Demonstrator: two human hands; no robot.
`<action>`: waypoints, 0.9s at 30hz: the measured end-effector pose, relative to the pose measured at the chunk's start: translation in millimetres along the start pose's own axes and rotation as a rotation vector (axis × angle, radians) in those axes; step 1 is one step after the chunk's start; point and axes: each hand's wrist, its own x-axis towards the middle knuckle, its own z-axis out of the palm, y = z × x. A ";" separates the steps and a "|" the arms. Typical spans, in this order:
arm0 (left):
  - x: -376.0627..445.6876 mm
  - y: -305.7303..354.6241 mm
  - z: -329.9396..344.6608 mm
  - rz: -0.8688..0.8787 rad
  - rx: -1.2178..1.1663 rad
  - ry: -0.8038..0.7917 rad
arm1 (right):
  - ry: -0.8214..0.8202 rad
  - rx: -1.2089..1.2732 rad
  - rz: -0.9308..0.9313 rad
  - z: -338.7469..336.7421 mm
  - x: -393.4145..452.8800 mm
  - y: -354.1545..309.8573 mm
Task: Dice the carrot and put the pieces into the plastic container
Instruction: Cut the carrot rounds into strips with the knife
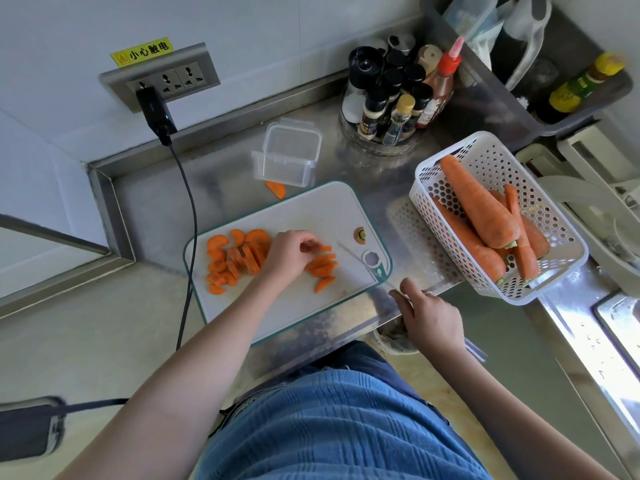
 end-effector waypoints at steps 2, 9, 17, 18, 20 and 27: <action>-4.4 -3.8 5.5 0.017 0.007 -0.004 | -0.074 0.112 0.099 -2.6 6.5 -11.0; -23.8 -12.6 11.9 0.211 0.147 0.056 | -0.171 0.396 0.237 1.5 28.9 -59.2; -36.2 -25.1 25.4 0.356 0.345 0.072 | -0.262 0.350 0.227 13.1 27.9 -80.0; -36.7 -25.8 26.9 0.356 0.341 0.086 | -0.274 0.351 0.210 13.3 26.6 -82.5; -37.3 -27.8 29.3 0.344 0.331 0.105 | -0.304 0.347 0.166 13.1 24.7 -88.6; -40.7 -23.2 35.7 0.350 0.303 0.162 | -0.281 0.382 0.176 12.1 27.9 -88.3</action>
